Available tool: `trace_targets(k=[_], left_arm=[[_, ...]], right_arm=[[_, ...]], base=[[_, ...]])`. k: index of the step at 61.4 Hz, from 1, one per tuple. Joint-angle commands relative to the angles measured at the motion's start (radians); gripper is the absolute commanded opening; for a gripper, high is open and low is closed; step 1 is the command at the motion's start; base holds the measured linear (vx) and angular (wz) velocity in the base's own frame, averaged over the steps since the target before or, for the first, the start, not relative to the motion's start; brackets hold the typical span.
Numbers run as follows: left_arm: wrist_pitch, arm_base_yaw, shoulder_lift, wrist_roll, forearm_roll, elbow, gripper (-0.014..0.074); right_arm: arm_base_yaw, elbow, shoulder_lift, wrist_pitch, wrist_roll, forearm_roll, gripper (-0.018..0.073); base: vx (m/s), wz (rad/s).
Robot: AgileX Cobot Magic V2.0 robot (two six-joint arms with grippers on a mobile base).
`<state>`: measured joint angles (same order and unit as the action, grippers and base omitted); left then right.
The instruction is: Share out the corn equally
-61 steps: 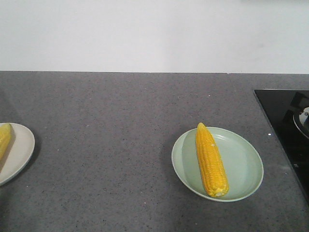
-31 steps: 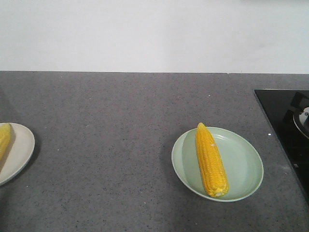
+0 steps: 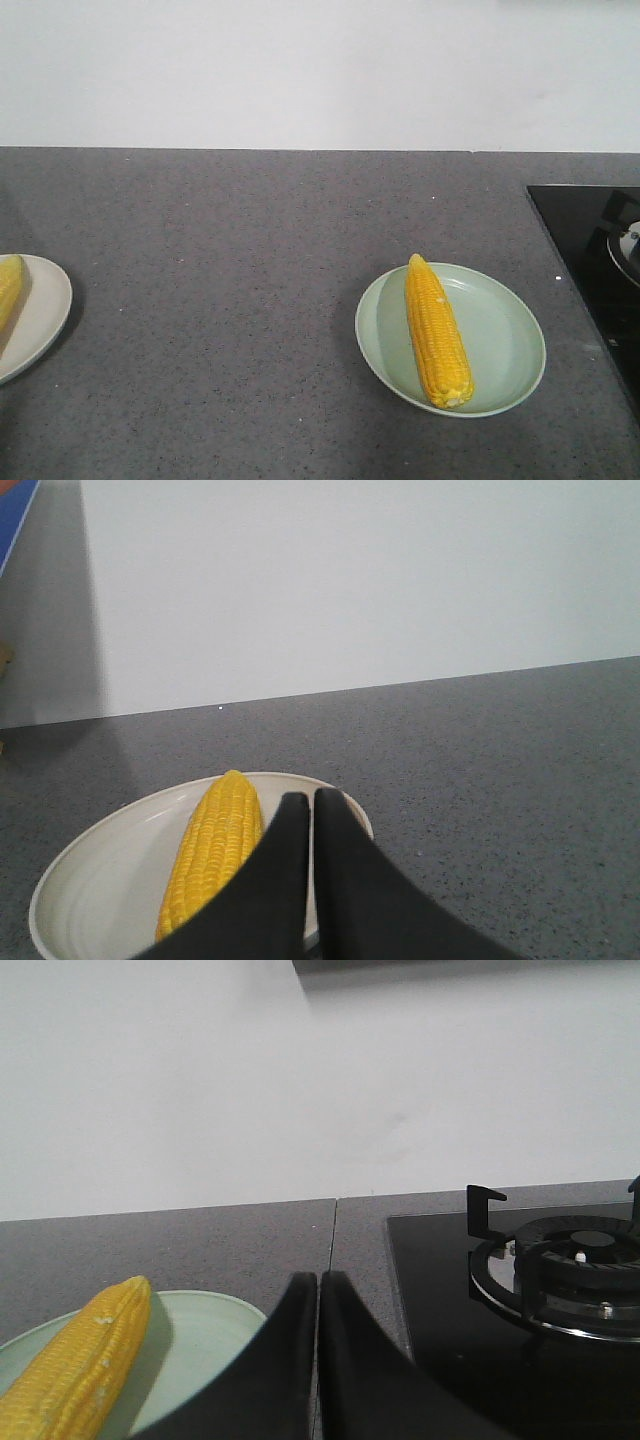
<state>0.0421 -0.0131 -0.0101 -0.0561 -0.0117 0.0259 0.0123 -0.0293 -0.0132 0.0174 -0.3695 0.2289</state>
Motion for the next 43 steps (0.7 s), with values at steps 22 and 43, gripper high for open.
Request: trace_targets(k=[22,43], left_arm=[[-0.074,0.001,-0.017,0.013,0.002,-0.001,-0.0007],[-0.074,0.001,-0.017,0.013,0.002,-0.001,-0.0007]], right_arm=[[-0.003,-0.007,-0.004,-0.078,0.002,0.008,-0.0001],[-0.003,-0.007,-0.004,-0.078,0.002,0.008,-0.0001]], base=[[0.0,0.0],[0.0,0.0]])
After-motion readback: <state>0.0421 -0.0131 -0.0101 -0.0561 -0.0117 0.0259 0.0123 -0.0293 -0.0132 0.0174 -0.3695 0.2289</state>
